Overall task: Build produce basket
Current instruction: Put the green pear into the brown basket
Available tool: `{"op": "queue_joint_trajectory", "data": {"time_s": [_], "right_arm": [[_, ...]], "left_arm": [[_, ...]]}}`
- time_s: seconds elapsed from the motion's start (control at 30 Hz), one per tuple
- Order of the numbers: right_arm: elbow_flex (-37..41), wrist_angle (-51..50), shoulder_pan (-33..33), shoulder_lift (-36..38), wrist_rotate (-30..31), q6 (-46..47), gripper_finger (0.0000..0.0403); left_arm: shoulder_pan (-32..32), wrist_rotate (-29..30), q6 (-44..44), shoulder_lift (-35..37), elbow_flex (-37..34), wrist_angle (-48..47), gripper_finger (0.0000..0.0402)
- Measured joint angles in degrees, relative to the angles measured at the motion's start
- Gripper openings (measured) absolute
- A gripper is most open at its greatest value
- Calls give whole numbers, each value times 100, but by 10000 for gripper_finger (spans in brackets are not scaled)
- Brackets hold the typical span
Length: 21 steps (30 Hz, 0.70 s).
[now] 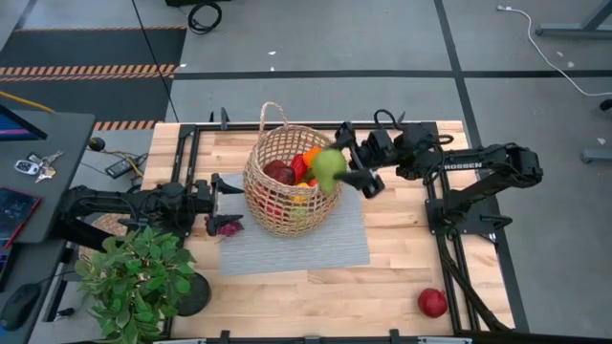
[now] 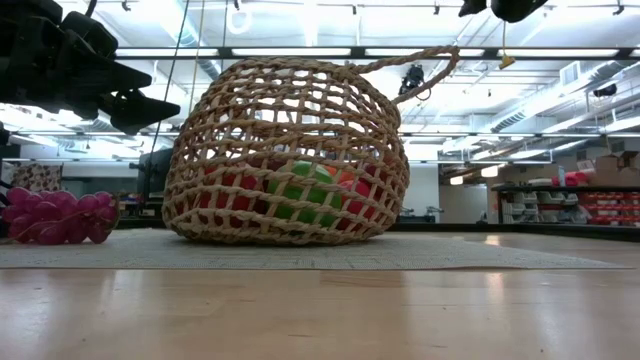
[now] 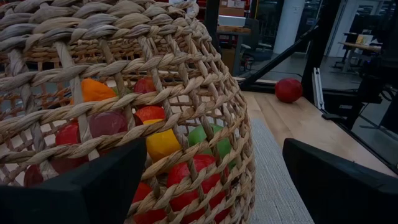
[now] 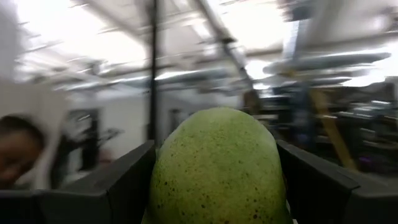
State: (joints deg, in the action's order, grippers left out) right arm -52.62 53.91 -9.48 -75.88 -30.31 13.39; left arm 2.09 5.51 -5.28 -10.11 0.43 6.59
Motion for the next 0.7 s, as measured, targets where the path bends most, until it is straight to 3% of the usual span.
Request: {"op": "queue_joint_trajectory", "data": {"time_s": [0.1,0.3,0.7], "right_arm": [[0,-2,52,0,-540,-132,314],[0,-579,-11,0,-941,-497,314],[0,-1101,-4,-2,-971,-895,314]], "left_arm": [[2,0,-2,2,0,0,386],[2,-2,-2,0,0,1,386],[0,1,-1,0,0,1,386]]}}
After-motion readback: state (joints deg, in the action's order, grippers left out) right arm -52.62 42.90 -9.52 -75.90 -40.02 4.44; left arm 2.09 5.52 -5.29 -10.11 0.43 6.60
